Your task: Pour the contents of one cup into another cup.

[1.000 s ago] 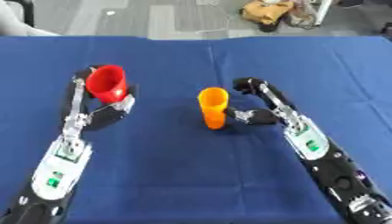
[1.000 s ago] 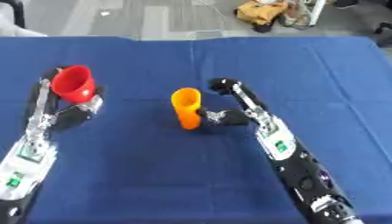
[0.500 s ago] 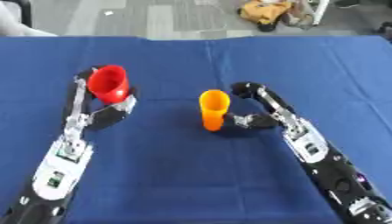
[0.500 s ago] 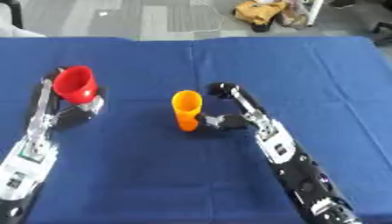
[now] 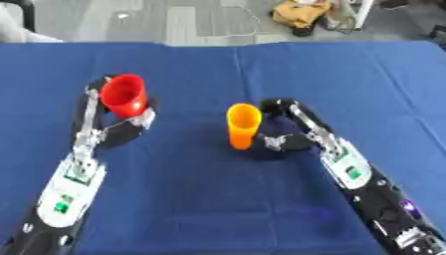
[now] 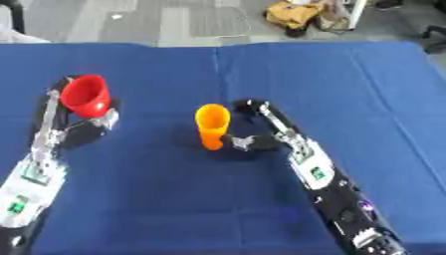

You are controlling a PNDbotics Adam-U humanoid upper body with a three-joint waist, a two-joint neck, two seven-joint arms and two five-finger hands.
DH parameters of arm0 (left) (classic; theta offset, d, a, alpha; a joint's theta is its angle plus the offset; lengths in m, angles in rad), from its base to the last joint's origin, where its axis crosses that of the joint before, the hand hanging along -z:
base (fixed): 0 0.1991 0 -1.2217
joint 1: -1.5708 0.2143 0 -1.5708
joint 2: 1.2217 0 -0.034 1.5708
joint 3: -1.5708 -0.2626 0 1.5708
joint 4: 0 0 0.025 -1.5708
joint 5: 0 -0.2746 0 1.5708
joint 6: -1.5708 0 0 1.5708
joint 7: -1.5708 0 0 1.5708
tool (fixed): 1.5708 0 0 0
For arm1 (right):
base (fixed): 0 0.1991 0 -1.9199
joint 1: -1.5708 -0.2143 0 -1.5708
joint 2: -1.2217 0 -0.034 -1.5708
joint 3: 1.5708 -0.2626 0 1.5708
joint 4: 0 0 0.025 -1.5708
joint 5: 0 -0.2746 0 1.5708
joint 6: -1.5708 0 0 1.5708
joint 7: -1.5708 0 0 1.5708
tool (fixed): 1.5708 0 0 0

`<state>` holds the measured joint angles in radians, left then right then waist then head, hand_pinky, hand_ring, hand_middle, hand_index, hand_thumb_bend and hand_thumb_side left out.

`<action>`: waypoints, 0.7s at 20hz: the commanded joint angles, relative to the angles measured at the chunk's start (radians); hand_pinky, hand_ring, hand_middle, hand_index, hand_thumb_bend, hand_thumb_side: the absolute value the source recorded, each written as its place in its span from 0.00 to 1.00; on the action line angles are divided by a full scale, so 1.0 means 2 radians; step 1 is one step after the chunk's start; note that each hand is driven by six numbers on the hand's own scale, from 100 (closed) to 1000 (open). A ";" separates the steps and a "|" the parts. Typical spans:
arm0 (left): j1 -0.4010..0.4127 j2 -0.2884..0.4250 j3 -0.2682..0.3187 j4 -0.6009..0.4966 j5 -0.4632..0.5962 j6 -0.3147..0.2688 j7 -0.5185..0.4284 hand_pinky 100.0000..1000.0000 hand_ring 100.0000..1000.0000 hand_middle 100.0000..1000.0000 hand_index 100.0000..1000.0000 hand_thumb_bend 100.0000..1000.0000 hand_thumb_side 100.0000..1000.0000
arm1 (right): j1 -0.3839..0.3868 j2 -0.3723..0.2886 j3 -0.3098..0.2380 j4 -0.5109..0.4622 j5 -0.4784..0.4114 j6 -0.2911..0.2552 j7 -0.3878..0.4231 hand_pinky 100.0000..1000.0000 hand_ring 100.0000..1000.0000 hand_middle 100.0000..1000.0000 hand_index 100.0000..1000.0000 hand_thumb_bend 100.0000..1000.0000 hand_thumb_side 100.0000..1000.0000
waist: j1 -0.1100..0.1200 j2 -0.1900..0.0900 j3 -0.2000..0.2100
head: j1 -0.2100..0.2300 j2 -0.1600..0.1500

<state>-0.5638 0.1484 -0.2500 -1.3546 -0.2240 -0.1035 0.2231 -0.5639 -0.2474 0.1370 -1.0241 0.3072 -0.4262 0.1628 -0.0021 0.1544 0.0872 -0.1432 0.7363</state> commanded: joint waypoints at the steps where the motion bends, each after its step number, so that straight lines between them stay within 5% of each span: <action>1: -0.010 0.001 -0.001 -0.016 0.003 0.000 -0.002 0.18 0.44 0.42 0.66 0.07 0.00 | -0.009 0.005 0.004 0.006 0.008 -0.001 0.004 0.79 0.79 0.69 0.83 0.56 0.38 | 0.002 -0.007 0.002 | -0.001 -0.002; 14: -0.013 -0.001 -0.005 -0.027 0.006 0.001 -0.006 0.18 0.44 0.42 0.66 0.07 0.00 | -0.024 0.022 0.010 0.026 0.022 -0.007 0.011 0.79 0.81 0.69 0.83 0.56 0.38 | 0.005 -0.006 0.007 | -0.004 -0.001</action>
<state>-0.5698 0.1477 -0.2605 -1.3845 -0.2182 -0.1004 0.2147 -0.6026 -0.2159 0.1430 -0.9831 0.3393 -0.4399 0.1757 0.0047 0.1538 0.0975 -0.1479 0.7364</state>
